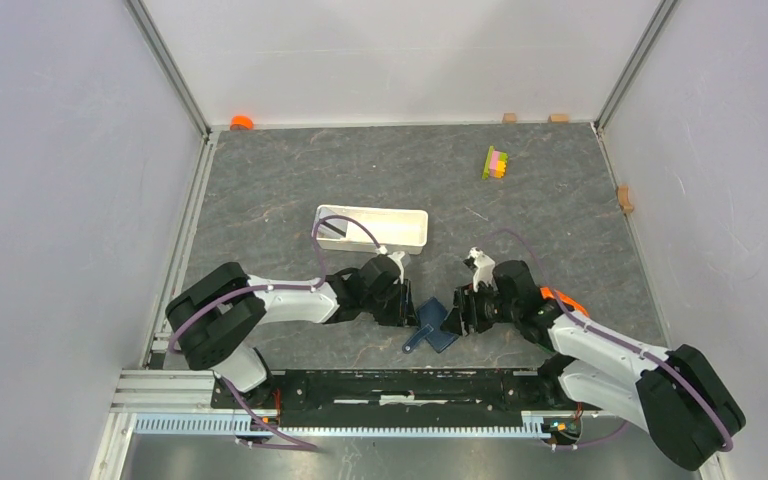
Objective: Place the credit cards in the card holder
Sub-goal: Turn over the card holder at the center of the board.
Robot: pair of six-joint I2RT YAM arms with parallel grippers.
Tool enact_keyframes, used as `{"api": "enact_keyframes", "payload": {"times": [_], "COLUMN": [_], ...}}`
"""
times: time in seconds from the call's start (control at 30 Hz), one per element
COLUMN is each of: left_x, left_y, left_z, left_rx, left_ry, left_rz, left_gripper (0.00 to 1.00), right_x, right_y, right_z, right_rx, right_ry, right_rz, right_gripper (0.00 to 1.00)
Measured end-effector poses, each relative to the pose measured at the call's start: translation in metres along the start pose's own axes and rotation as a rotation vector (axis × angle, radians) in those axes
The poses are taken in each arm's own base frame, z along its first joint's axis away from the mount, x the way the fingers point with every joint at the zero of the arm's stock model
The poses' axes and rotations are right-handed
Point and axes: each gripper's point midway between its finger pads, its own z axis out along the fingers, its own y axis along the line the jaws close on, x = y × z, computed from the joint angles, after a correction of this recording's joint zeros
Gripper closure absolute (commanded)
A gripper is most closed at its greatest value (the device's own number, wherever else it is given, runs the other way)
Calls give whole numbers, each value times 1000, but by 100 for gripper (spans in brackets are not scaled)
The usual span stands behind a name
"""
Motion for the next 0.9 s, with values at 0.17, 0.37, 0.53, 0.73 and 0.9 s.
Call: {"api": "enact_keyframes", "payload": {"times": [0.17, 0.37, 0.53, 0.73, 0.9], "left_x": [0, 1, 2, -8, -31], "left_y": [0, 0, 0, -1, 0], "left_z": [0, 1, -1, -12, -46], "left_rx": [1, 9, 18, 7, -25], "left_ry": [0, -5, -15, -59, -110], "left_rz": [6, 8, 11, 37, 48], "left_gripper": [67, 67, 58, 21, 7], "right_x": [8, 15, 18, 2, -46], "right_y": [9, 14, 18, 21, 0], "right_z": [2, 6, 9, 7, -5], "right_rx": [-94, -148, -186, -158, 66], "right_ry": [-40, -52, -43, -33, -81], "right_rz": [61, 138, 198, 157, 19], "right_gripper": [49, 68, 96, 100, 100]}}
